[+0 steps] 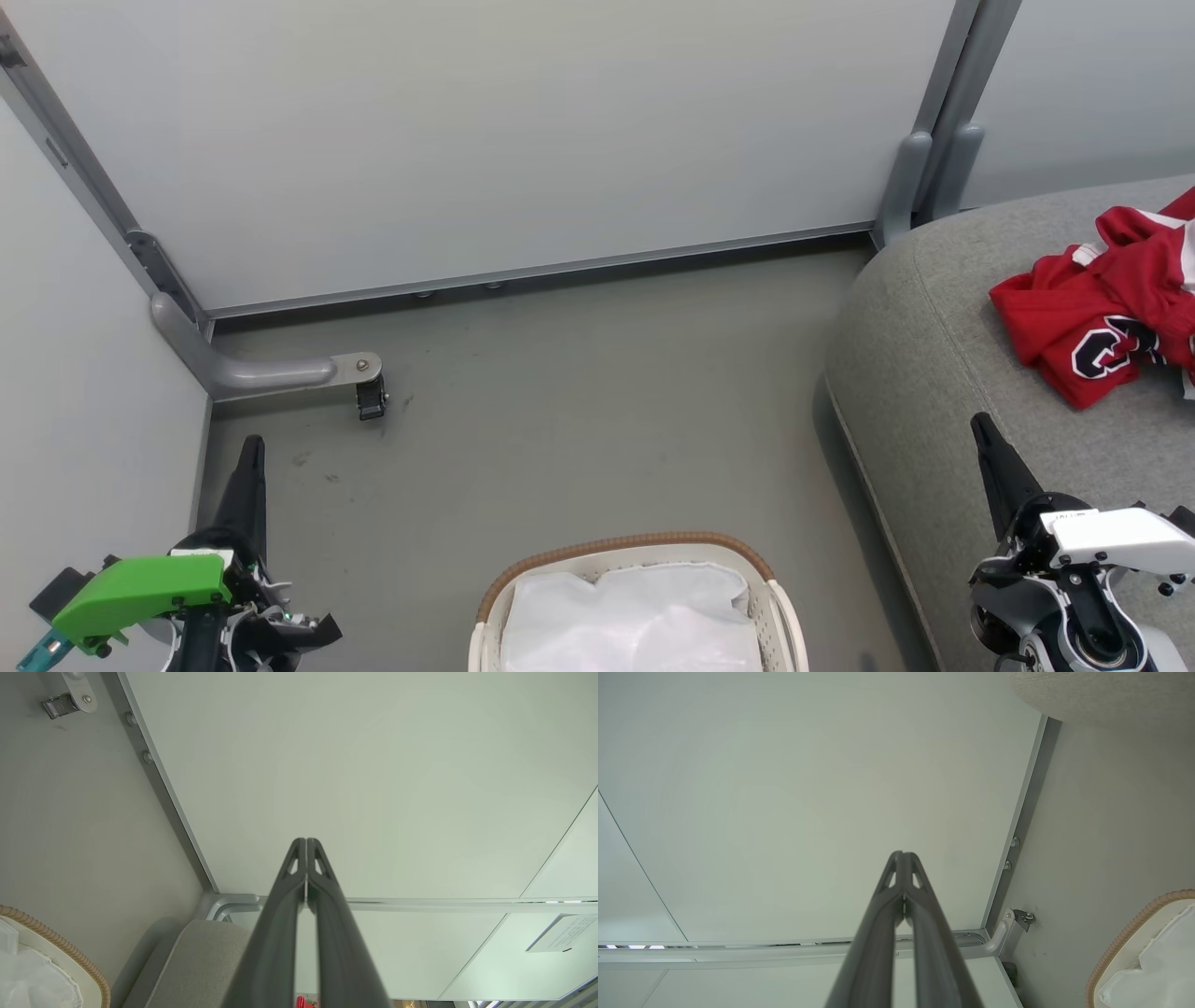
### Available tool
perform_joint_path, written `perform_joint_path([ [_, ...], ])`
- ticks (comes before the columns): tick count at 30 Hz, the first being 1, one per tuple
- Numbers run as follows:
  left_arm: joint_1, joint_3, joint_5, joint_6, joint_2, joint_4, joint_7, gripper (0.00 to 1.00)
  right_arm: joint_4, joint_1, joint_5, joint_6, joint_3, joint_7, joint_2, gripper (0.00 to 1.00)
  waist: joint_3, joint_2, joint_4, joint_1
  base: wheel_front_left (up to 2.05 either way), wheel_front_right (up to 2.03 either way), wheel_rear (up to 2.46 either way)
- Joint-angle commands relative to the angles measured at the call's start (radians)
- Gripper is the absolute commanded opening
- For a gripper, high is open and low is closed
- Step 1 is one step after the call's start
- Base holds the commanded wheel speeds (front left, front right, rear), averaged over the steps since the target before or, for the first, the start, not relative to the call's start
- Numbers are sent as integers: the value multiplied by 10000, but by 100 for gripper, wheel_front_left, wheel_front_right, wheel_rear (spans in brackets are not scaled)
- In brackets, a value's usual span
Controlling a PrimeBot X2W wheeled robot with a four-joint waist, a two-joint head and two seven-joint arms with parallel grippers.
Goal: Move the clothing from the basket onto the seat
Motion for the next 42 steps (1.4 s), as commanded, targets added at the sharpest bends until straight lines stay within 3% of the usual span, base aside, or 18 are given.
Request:
perform_joint_path([
  [1,-117,26,-33,-61,69,-22,42,0,-39,109,31,0,-16,17,-24,0,0,0,0,0,0,0,0],
  [42,-116,24,-34,-60,69,-23,41,0,-40,110,33,0,-13,14,-24,0,0,0,0,0,0,0,0],
])
